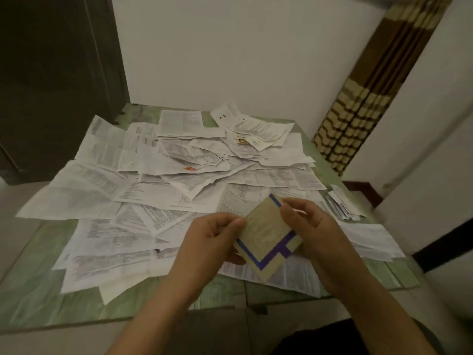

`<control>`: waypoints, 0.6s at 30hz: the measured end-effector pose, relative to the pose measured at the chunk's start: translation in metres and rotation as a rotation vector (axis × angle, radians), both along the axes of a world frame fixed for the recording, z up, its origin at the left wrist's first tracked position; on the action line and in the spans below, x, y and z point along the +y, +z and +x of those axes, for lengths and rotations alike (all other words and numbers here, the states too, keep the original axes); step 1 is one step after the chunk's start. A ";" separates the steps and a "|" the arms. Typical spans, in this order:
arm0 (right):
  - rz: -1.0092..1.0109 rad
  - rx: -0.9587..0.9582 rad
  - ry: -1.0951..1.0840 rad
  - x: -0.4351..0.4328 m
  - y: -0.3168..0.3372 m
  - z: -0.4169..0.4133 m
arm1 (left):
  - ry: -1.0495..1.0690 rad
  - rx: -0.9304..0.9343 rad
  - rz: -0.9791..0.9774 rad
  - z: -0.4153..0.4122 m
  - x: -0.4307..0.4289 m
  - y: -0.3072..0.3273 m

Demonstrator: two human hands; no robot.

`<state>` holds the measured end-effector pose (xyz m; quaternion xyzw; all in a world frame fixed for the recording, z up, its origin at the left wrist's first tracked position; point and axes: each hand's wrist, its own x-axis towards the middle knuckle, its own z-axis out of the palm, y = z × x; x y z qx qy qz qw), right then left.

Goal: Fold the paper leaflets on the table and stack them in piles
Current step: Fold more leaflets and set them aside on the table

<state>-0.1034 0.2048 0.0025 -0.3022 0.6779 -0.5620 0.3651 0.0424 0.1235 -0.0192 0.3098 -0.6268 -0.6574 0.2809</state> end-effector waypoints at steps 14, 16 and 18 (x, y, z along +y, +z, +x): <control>-0.032 0.004 -0.023 0.043 -0.004 -0.010 | 0.005 0.118 0.021 -0.044 0.024 0.002; -0.070 -0.028 -0.074 0.048 -0.005 -0.017 | -0.075 0.135 0.108 -0.050 0.025 0.003; -0.094 -0.027 -0.125 0.052 -0.006 -0.024 | -0.169 0.124 0.191 -0.055 0.025 0.005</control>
